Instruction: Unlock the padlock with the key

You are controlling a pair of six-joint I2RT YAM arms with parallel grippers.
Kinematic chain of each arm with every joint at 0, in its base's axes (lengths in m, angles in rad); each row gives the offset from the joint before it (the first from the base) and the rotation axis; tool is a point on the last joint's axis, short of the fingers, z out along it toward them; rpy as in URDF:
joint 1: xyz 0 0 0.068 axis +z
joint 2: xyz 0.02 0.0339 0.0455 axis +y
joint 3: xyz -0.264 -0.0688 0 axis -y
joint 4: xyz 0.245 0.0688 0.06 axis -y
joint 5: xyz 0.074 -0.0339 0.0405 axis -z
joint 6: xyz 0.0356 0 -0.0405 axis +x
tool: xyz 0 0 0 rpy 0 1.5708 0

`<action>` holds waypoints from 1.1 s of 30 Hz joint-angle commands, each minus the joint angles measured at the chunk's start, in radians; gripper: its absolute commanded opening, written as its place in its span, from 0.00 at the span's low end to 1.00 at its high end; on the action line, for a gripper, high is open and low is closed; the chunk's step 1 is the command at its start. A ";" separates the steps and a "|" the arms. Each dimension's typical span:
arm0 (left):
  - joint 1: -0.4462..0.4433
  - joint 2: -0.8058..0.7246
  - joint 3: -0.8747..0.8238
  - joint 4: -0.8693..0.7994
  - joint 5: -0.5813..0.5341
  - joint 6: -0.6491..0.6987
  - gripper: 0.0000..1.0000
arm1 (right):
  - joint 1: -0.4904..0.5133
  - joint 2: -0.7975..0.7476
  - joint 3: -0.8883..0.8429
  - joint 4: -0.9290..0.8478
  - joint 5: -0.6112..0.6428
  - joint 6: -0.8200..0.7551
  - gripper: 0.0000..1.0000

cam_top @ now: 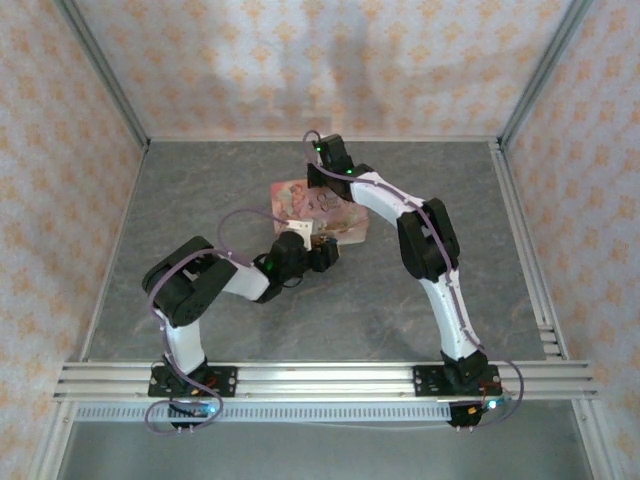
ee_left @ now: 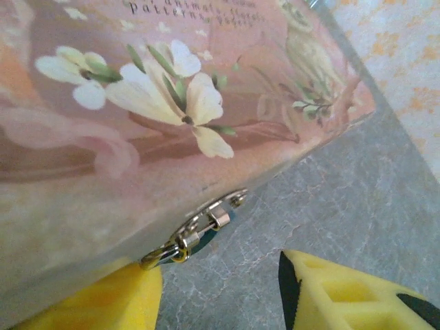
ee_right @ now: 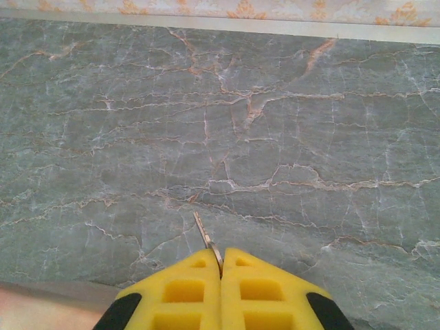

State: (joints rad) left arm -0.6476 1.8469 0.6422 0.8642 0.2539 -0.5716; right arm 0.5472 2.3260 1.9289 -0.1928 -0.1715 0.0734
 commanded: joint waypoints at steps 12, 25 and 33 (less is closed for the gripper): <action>0.008 -0.017 -0.074 0.224 0.000 -0.008 0.40 | 0.004 -0.045 -0.050 -0.055 0.023 0.001 0.00; -0.012 -0.218 -0.087 -0.182 -0.206 0.148 0.69 | 0.005 -0.050 -0.049 -0.063 0.031 -0.007 0.00; -0.080 -0.131 -0.021 -0.188 -0.337 0.168 0.73 | 0.007 -0.044 -0.036 -0.062 0.023 -0.001 0.00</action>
State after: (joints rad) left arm -0.7162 1.6886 0.5949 0.6960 0.0193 -0.4347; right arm 0.5472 2.3062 1.8996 -0.1928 -0.1562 0.0731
